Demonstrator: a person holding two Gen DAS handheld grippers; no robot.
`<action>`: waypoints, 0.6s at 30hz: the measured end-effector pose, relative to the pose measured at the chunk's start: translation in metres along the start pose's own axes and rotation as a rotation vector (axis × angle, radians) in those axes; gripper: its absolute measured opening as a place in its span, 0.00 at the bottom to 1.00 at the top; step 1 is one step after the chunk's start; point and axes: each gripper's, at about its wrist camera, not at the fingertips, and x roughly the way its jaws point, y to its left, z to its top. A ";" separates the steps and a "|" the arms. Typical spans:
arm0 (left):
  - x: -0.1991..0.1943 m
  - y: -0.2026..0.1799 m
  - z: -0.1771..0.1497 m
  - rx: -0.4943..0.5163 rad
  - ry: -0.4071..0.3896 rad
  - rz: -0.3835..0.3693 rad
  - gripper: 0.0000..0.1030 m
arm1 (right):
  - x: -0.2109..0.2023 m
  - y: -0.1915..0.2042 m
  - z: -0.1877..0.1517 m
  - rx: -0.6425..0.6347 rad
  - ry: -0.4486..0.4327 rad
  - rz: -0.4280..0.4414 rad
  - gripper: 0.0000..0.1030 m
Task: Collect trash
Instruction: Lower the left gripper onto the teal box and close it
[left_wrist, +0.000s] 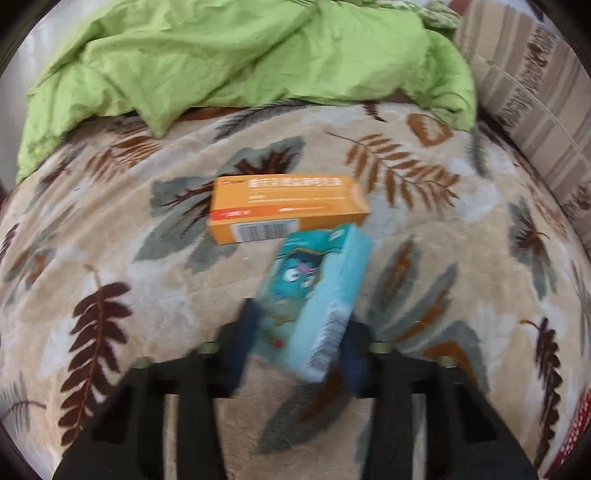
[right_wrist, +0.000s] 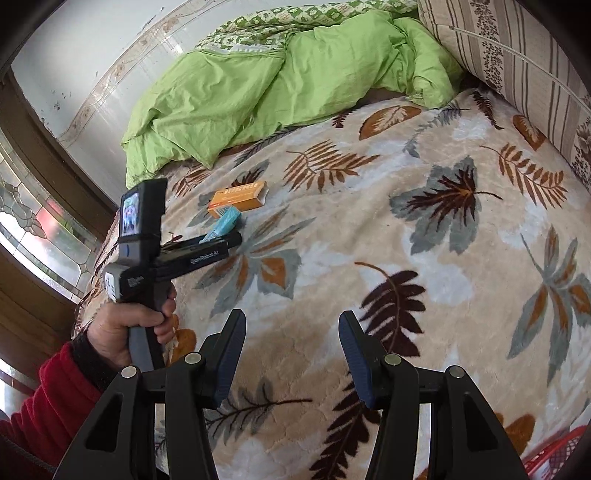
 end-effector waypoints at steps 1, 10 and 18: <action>-0.005 0.001 -0.005 -0.026 -0.002 -0.002 0.22 | 0.002 0.003 0.004 -0.010 -0.001 0.008 0.54; -0.095 0.055 -0.071 -0.289 -0.052 0.004 0.14 | 0.045 0.055 0.066 -0.202 -0.011 0.041 0.54; -0.111 0.068 -0.103 -0.359 -0.099 0.051 0.14 | 0.152 0.103 0.146 -0.272 0.017 0.051 0.54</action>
